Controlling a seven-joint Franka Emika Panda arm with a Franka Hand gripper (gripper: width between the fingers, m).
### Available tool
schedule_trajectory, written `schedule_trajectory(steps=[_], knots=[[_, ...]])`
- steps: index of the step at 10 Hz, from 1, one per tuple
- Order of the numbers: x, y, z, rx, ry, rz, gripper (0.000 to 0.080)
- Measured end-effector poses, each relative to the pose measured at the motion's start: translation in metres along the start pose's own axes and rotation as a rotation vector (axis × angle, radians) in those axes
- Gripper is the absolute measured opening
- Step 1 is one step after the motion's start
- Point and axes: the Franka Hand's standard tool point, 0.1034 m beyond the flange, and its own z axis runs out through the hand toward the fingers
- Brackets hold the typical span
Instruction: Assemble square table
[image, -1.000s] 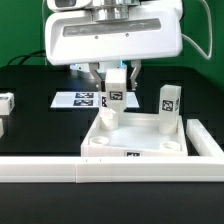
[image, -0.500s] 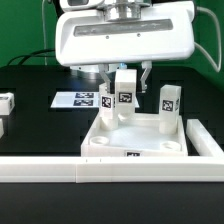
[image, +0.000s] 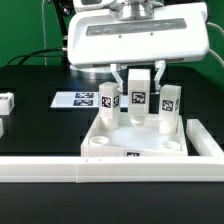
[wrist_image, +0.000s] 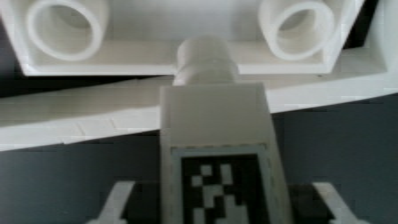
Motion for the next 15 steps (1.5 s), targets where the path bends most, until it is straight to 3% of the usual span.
schedule_trajectory(steps=[1,5,9,13,15], knots=[[0.001,-0.007,0.005,-0.001,0.059,-0.005,0.0288],[0.000,-0.003,0.009,-0.013,0.124,-0.008,0.0288],[0.004,-0.015,0.010,0.007,0.131,0.007,0.0288],[-0.003,-0.018,0.014,0.005,0.132,0.001,0.0288],[-0.009,-0.033,0.016,0.023,0.118,-0.013,0.0288]])
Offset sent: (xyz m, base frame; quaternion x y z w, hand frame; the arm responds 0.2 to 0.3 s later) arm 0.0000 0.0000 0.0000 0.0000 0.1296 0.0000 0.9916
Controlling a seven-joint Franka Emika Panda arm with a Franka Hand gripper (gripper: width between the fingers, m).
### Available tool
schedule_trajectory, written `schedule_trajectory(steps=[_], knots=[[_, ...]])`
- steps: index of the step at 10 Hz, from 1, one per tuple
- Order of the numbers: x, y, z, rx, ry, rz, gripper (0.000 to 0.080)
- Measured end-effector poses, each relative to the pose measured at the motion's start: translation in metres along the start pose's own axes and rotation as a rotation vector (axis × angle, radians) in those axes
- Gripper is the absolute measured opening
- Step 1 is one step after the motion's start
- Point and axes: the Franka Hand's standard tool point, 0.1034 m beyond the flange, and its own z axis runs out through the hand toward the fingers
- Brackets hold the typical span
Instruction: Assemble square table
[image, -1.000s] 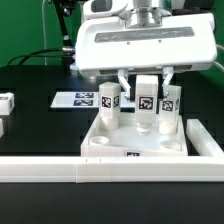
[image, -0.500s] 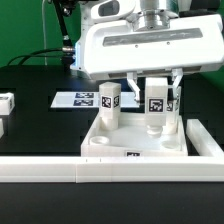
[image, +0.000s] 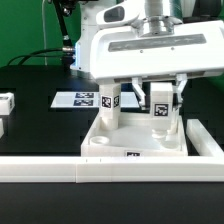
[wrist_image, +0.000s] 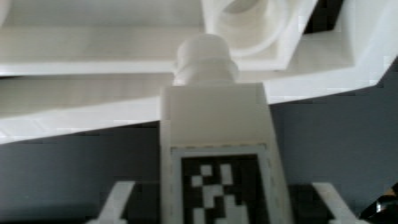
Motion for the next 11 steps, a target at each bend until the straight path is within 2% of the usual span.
schedule_trajectory(steps=[2,4,9,11], knots=[[-0.005,-0.007,0.002,0.007,-0.007,-0.010,0.0288],[-0.011,-0.007,0.005,0.005,-0.016,-0.013,0.0288],[-0.011,-0.009,0.008,0.006,-0.006,-0.020,0.0288],[-0.021,-0.007,0.014,0.002,-0.024,-0.025,0.0288]])
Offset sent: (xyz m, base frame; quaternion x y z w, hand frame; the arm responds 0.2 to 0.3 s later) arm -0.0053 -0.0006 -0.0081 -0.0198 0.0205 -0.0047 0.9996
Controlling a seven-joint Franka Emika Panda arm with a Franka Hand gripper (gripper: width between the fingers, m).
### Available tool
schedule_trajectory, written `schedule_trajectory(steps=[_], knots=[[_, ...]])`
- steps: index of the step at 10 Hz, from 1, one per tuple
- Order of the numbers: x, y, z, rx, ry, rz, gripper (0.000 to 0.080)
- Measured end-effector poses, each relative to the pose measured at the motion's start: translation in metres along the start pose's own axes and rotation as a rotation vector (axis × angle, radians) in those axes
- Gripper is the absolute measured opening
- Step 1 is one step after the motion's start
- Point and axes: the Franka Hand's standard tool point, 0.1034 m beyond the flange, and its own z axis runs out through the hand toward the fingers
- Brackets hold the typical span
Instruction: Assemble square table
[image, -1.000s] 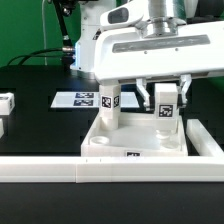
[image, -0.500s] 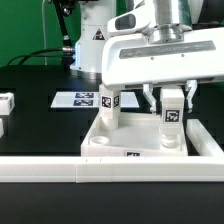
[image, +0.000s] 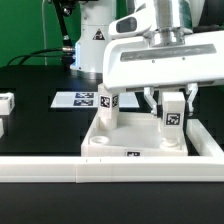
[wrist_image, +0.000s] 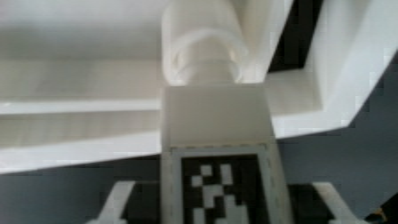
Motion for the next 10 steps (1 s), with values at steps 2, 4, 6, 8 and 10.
schedule_trajectory(steps=[2,4,6,8,10], knots=[[-0.0027,0.0002,0.0014,-0.001,-0.001,-0.001,0.0288],[-0.0062,-0.0024,0.0026,0.000,0.000,-0.007,0.0288],[-0.0078,-0.0026,0.0034,0.001,-0.018,-0.005,0.0316],[-0.0097,-0.0024,0.0043,0.001,-0.026,-0.005,0.0538],[-0.0103,-0.0024,0.0046,0.001,-0.027,-0.005,0.0629]])
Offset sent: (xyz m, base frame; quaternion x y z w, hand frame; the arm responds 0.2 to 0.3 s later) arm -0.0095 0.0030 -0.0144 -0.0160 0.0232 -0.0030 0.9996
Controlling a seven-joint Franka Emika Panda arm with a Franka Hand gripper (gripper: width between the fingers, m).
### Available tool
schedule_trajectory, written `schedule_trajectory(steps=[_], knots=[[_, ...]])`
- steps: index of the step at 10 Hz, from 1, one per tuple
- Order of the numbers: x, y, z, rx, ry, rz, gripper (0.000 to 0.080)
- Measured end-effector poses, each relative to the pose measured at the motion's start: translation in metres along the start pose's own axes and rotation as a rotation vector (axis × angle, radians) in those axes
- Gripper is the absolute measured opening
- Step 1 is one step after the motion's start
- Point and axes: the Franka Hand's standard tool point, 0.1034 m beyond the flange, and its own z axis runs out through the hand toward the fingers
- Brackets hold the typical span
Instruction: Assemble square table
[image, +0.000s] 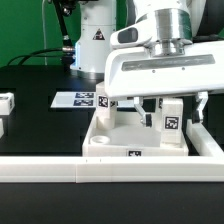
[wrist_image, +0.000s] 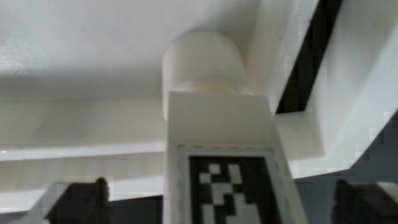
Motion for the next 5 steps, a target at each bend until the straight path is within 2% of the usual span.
schedule_trajectory(steps=[3,5], knots=[[0.000,0.000,0.000,0.000,-0.001,0.001,0.0648],[0.012,0.003,-0.014,0.006,-0.018,0.014,0.0649]])
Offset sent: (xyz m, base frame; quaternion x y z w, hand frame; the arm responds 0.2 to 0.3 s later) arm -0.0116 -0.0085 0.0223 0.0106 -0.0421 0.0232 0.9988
